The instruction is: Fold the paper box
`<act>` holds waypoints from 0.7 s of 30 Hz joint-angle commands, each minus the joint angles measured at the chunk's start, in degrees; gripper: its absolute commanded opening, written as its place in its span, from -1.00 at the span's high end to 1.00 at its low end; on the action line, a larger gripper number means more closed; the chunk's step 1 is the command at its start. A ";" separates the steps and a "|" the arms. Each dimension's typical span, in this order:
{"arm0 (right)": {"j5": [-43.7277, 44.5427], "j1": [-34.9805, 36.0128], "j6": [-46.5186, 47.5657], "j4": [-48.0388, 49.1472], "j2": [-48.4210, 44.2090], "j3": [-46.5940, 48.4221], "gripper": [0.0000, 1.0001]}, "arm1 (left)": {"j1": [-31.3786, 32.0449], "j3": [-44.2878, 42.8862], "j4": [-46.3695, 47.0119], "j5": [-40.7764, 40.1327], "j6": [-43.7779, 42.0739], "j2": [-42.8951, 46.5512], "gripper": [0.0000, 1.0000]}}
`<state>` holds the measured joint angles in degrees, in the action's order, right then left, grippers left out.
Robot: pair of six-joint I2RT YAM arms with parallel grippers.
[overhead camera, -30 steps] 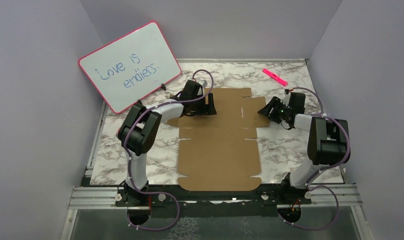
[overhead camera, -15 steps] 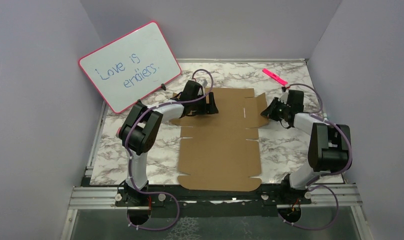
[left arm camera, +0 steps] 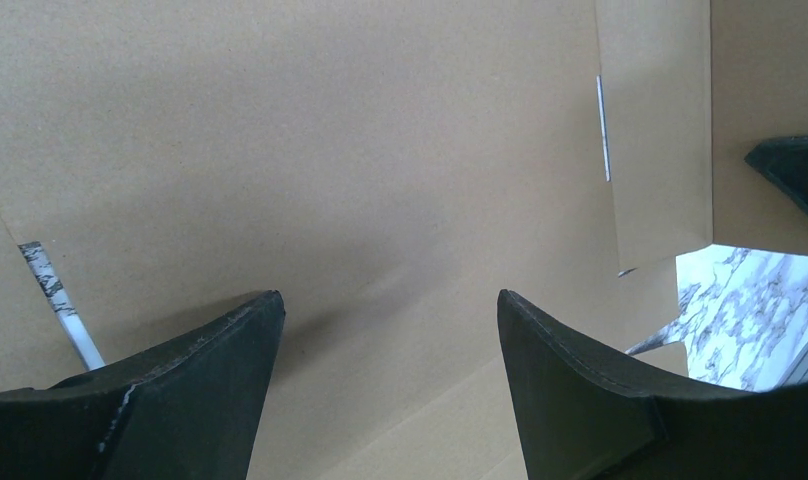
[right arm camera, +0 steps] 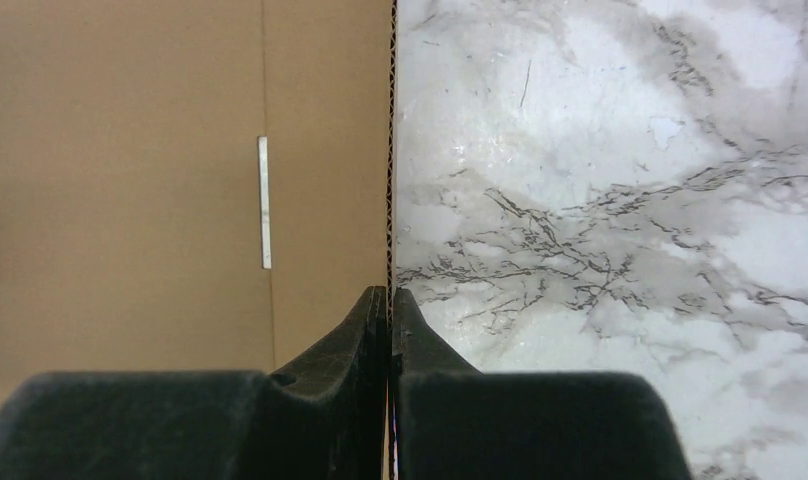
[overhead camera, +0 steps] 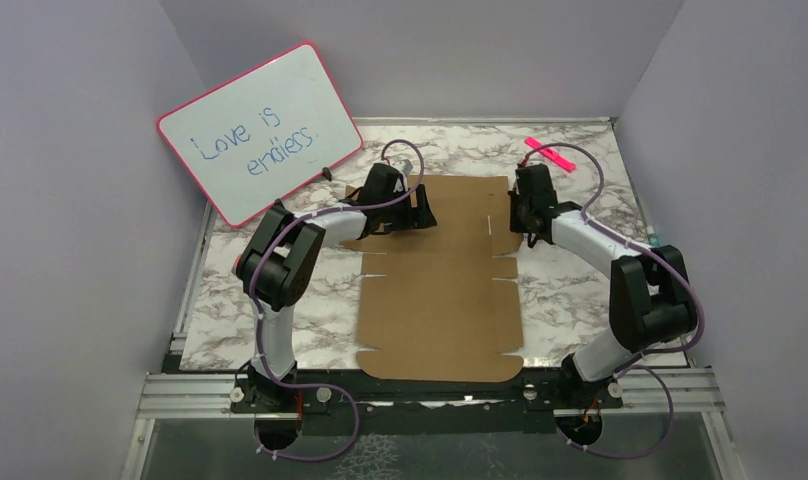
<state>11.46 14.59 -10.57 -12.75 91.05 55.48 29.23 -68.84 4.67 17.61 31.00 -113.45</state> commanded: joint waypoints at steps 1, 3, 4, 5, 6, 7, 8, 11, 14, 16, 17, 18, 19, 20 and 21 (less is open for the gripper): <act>15.43 5.11 2.42 -6.37 -0.46 3.53 0.84 | 0.21 3.19 -3.36 0.76 1.13 -1.73 -0.61; 19.23 7.51 2.71 -8.40 0.64 5.34 0.84 | 0.21 3.48 -3.05 1.12 1.33 -1.61 -0.61; 20.90 8.75 2.72 -9.33 1.26 6.35 0.84 | 0.28 3.57 -2.86 1.26 1.46 -1.56 -0.61; 22.43 9.97 2.67 -10.19 1.95 7.22 0.84 | 0.36 3.76 -2.64 1.42 1.65 -1.45 -0.61; 23.90 11.19 2.50 -11.01 2.57 8.13 0.83 | 0.37 3.98 -2.38 1.65 1.83 -1.24 -0.61; 25.39 12.54 2.42 -11.83 3.26 8.98 0.83 | 0.43 4.17 -2.16 1.71 1.94 -1.05 -0.61; 26.71 13.82 2.25 -12.43 4.01 9.74 0.82 | 0.47 4.34 -1.98 1.80 2.07 -0.78 -0.61; 30.84 17.50 1.26 -14.67 6.82 12.56 0.80 | 0.56 4.82 -1.49 1.98 2.37 -0.30 -0.61; 34.96 20.62 0.50 -17.49 10.47 15.60 0.79 | 0.56 5.28 -0.84 2.16 2.73 -0.02 -0.61; 37.40 22.58 -0.17 -19.12 12.97 17.51 0.79 | 0.56 5.49 -0.59 2.44 3.08 -0.07 -0.61; 38.10 23.59 -0.45 -19.82 14.10 18.49 0.78 | 0.56 5.61 -0.29 2.62 3.22 -0.05 -0.61; 38.51 24.37 -0.61 -20.24 15.02 19.24 0.77 | 0.57 5.76 -0.13 2.86 3.41 0.05 -0.61; 38.79 25.10 -0.76 -20.52 15.78 19.79 0.75 | 0.57 5.92 0.16 3.01 3.51 0.11 -0.61; 39.01 25.58 -0.81 -20.63 16.30 20.22 0.73 | 0.57 6.11 0.31 3.12 3.61 0.29 -0.61; 39.02 25.93 -0.85 -20.64 16.61 20.53 0.71 | 0.56 6.21 0.34 3.13 3.62 0.59 -0.61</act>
<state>47.24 38.11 -9.32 -29.63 105.21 73.93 29.23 -65.43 10.48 18.15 33.30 -112.62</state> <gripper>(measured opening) 0.131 0.803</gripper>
